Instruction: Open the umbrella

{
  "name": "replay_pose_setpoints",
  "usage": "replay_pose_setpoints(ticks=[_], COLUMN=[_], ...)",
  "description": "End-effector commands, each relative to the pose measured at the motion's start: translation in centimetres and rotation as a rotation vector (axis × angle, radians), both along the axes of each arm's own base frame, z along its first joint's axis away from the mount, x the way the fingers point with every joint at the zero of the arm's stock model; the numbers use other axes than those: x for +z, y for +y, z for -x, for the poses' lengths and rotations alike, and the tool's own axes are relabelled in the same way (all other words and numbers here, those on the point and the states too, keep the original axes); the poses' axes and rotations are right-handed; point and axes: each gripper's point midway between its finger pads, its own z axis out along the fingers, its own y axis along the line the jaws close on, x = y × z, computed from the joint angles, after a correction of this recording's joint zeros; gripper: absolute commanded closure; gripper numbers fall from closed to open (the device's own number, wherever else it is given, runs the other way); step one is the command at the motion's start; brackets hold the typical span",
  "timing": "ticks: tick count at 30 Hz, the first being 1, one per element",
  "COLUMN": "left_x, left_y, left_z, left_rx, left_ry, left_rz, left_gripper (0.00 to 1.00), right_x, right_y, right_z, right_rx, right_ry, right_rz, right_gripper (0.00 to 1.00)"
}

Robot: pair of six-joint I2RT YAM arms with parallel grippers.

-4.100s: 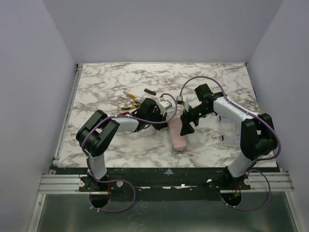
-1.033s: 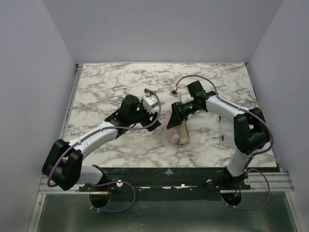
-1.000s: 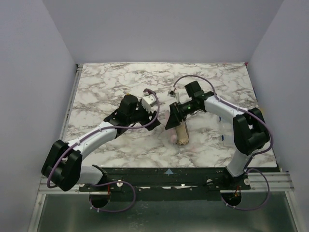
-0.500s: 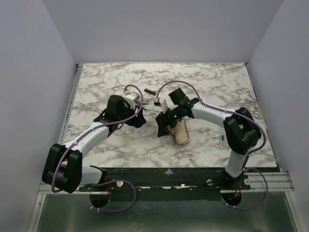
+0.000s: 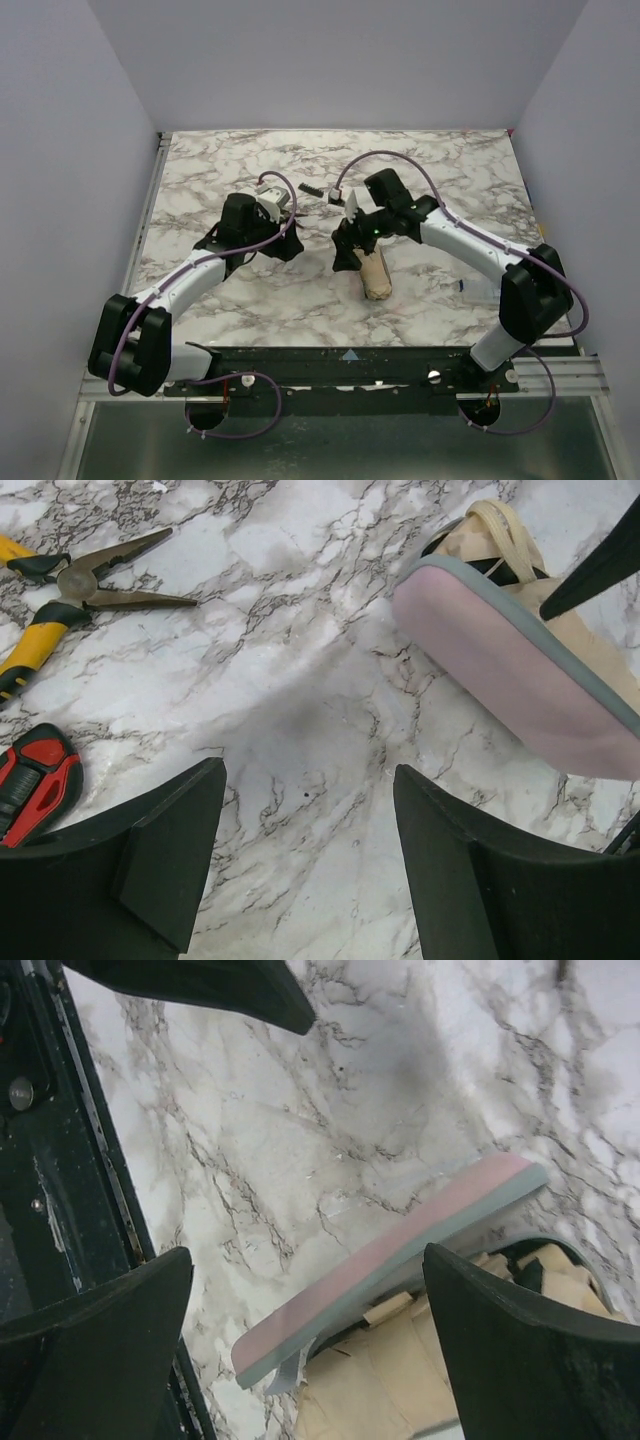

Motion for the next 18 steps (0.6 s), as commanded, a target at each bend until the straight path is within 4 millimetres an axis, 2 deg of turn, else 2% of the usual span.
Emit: replay_pose_setpoints(ticks=[1, 4, 7, 9, 11, 15, 18], left_x=[1.7, 1.9, 1.8, 1.8, 2.0, 2.1, 2.1], left_y=[-0.9, -1.1, -1.2, -1.3, -1.4, -1.2, -1.1], left_z=[-0.7, -0.8, -1.0, -1.2, -1.5, -1.5, -1.3], left_rx=[-0.036, -0.045, -0.043, -0.04, -0.037, -0.031, -0.027], left_ry=[-0.035, -0.038, -0.029, -0.025, -0.027, -0.028, -0.03], left_rz=[0.04, 0.044, 0.046, 0.047, 0.049, 0.045, 0.044], left_gripper=[0.3, 0.3, 0.31, 0.31, 0.31, 0.31, 0.31], right_x=[2.6, 4.0, 4.1, 3.0, 1.6, -0.7, -1.9], right_y=[-2.7, -5.8, -9.0, -10.5, -11.4, -11.5, -11.6], right_z=[-2.9, -5.5, -7.4, -7.1, -5.9, -3.3, -2.7], right_rx=[-0.155, -0.336, -0.548, -0.649, -0.672, -0.632, -0.626], right_ry=[-0.004, 0.008, -0.054, -0.055, -0.041, 0.035, 0.054], right_rz=[-0.029, -0.049, 0.007, 0.04, 0.063, 0.075, 0.094], right_gripper=[0.01, 0.06, 0.09, 0.12, 0.17, 0.33, 0.33])
